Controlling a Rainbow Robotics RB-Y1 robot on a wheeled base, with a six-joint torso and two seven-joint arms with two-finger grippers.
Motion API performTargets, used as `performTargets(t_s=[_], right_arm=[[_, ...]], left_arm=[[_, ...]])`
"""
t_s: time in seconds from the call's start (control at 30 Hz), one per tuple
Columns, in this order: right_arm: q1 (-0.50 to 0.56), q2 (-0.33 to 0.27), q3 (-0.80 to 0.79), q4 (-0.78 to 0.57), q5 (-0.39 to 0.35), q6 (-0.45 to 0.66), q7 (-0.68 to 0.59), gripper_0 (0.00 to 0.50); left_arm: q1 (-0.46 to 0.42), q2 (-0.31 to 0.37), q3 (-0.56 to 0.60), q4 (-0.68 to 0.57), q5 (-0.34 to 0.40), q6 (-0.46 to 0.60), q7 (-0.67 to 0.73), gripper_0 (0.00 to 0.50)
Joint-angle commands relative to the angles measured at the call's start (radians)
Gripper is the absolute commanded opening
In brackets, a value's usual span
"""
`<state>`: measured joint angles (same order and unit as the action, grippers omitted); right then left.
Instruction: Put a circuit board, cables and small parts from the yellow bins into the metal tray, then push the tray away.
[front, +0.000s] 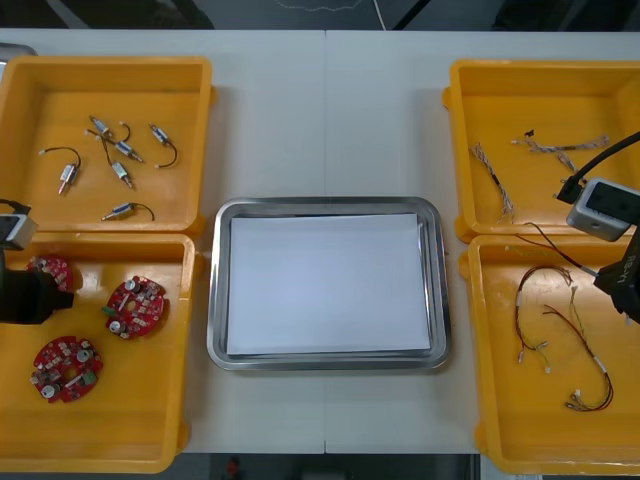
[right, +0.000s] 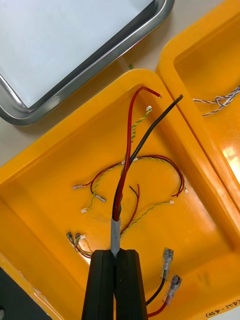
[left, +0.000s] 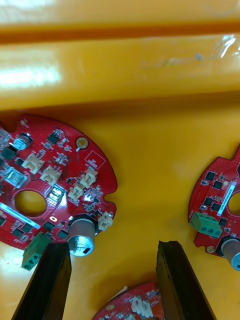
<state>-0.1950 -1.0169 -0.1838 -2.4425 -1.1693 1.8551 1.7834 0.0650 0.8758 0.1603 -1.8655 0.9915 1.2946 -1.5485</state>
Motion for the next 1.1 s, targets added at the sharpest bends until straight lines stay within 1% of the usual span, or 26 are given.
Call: performTargets(t_s=[0.03, 0.4, 0.57, 0.73, 0.77, 0.8, 0.83, 0.87, 1.1], right_arm=[[-0.023, -0.04, 0.0, -0.026, 0.005, 0.006, 0.036, 0.0], [-0.023, -0.04, 0.0, -0.027, 0.011, 0.006, 0.036, 0.0], [-0.023, -0.04, 0.0, -0.027, 0.011, 0.006, 0.036, 0.0], [-0.023, -0.04, 0.0, -0.026, 0.013, 0.007, 0.034, 0.0], [-0.023, -0.04, 0.0, -0.026, 0.013, 0.01, 0.034, 0.0], [-0.023, -0.04, 0.0, -0.027, 0.013, 0.012, 0.034, 0.0], [-0.023, -0.04, 0.0, -0.026, 0.014, 0.013, 0.034, 0.0], [-0.023, -0.04, -0.002, -0.026, 0.014, 0.015, 0.034, 0.0], [-0.023, -0.04, 0.0, -0.026, 0.019, 0.018, 0.034, 0.0]], left_arm=[[-0.014, 0.043, -0.016, 0.003, -0.019, -0.021, -0.117, 0.5], [-0.014, 0.043, -0.041, 0.035, -0.028, -0.058, -0.128, 0.5], [-0.014, 0.043, -0.071, 0.062, -0.034, -0.113, -0.131, 0.5], [-0.014, 0.043, -0.076, 0.065, -0.036, -0.12, -0.133, 0.5], [-0.014, 0.043, -0.076, 0.065, -0.036, -0.12, -0.134, 0.421], [-0.014, 0.043, -0.074, 0.065, -0.036, -0.12, -0.136, 0.329], [-0.014, 0.043, -0.076, 0.065, -0.037, -0.118, -0.137, 0.139], [-0.014, 0.045, -0.074, 0.065, -0.036, -0.118, -0.139, 0.005], [-0.014, 0.046, -0.067, 0.062, -0.031, -0.103, -0.15, 0.0]])
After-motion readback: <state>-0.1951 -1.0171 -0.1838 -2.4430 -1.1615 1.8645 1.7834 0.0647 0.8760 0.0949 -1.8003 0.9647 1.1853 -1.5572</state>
